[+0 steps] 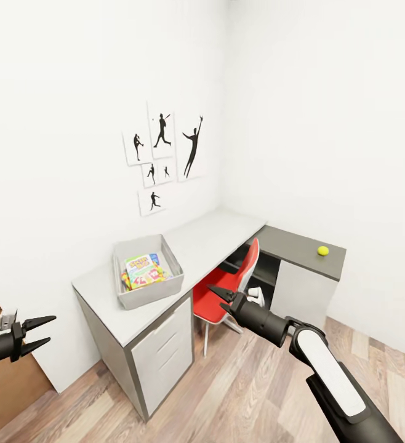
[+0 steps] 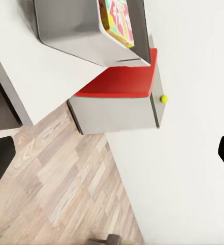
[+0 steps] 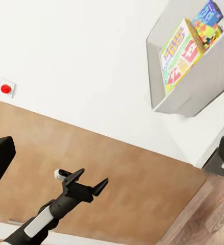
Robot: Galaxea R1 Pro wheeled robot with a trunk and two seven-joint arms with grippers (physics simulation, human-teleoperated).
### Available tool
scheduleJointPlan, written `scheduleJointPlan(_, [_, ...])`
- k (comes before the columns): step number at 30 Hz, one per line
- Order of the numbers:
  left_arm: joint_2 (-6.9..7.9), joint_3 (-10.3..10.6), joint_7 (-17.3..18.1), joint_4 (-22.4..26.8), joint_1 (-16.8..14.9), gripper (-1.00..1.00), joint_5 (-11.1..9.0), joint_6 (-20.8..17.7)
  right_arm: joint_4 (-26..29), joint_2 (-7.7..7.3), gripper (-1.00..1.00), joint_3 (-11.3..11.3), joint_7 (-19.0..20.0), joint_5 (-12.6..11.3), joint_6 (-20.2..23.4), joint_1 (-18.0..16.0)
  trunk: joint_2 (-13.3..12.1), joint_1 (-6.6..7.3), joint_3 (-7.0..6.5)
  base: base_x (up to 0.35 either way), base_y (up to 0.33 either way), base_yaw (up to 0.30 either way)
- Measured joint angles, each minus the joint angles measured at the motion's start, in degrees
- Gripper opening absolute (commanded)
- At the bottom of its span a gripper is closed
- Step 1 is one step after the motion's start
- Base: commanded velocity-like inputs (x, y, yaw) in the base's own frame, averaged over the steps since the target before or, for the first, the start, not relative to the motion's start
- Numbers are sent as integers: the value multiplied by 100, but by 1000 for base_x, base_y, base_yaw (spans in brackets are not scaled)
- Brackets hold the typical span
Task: Put all the toys in the child's room - the three board games (two on the bed and one on the table), the two jigsaw puzzles on the table, and the tennis ball on the table - inside the toy box on the table in the child's room.
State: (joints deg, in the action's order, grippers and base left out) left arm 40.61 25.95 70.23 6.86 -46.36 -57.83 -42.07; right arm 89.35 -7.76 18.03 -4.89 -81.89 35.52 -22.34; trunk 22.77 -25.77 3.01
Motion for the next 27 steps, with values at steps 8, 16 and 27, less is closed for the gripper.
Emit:
scheduleJointPlan(8, [18,-3,-1,1,2,100,0,0,-4,4,100,-5,-2,192,-4,-1,0,3,2,-112,42,-38])
scheduleJointPlan(16, [31,-4,1,1,3,100,-1,0,-6,6,100,-13,4,504,0,-1,1,3,2,-9,3,-3])
scheduleJointPlan(27, [41,-4,6,1,3,100,-1,1,-5,6,100,-8,4,521,-4,-1,1,3,2,0,0,0])
